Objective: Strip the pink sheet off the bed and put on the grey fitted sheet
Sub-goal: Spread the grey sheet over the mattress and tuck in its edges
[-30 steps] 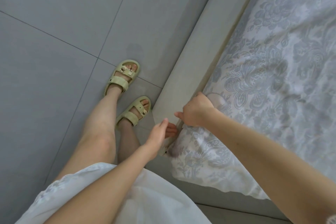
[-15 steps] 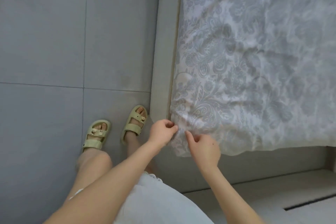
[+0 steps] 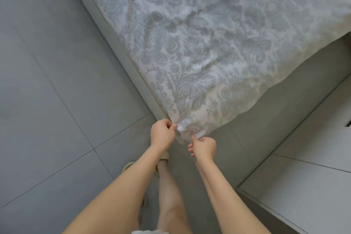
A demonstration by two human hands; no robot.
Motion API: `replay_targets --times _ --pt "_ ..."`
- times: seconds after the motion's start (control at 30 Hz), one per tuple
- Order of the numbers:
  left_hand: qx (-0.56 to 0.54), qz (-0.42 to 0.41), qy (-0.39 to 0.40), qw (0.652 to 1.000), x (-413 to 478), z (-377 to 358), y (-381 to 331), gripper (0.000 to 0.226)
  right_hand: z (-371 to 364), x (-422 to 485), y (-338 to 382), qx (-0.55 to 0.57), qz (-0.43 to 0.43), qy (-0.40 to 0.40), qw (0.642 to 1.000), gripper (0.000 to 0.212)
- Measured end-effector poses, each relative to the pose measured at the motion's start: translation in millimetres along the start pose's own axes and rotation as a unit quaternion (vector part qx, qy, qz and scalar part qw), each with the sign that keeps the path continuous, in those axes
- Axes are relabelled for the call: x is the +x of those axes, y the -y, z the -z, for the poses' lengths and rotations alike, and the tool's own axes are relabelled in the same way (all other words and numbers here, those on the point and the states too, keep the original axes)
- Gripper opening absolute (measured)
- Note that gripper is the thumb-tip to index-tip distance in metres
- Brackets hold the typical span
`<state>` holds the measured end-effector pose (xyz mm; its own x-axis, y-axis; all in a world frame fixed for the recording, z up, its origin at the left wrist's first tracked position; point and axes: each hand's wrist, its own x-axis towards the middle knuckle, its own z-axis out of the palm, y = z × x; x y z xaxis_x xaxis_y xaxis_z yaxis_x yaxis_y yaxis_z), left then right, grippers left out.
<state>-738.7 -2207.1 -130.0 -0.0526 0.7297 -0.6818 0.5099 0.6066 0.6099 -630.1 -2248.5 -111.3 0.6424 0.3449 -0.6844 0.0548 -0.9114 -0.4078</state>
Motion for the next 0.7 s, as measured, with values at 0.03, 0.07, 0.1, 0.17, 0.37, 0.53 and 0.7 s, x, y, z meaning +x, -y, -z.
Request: replay_targets --times 0.03,0.07,0.1,0.17,0.37,0.53,0.7 --pt "0.012 -0.001 0.002 1.000 -1 0 1 0.024 1 1 -5 -0.039 0.020 -0.003 0.999 0.036" --pt "0.028 0.000 0.006 1.000 -3 1 0 0.023 2 1 -9 -0.060 0.030 0.001 0.998 0.037" --pt "0.047 0.000 0.011 0.999 -3 1 -2 0.022 3 2 -12 -0.065 0.031 0.009 0.997 0.037" --pt "0.091 -0.011 0.023 0.996 -2 3 -8 0.021 5 1 -9 -0.055 0.019 0.030 0.998 0.035" --pt "0.266 -0.110 -0.034 0.957 -3 21 -44 0.027 40 16 -5 -0.001 -0.018 0.115 0.993 0.015" --pt "0.330 -0.309 0.001 0.892 3 9 -114 0.017 83 48 3 0.236 -0.039 0.043 0.970 0.005" --pt "0.449 -0.362 0.060 0.814 17 -37 -181 0.035 115 80 20 0.334 -0.051 0.015 0.941 0.008"
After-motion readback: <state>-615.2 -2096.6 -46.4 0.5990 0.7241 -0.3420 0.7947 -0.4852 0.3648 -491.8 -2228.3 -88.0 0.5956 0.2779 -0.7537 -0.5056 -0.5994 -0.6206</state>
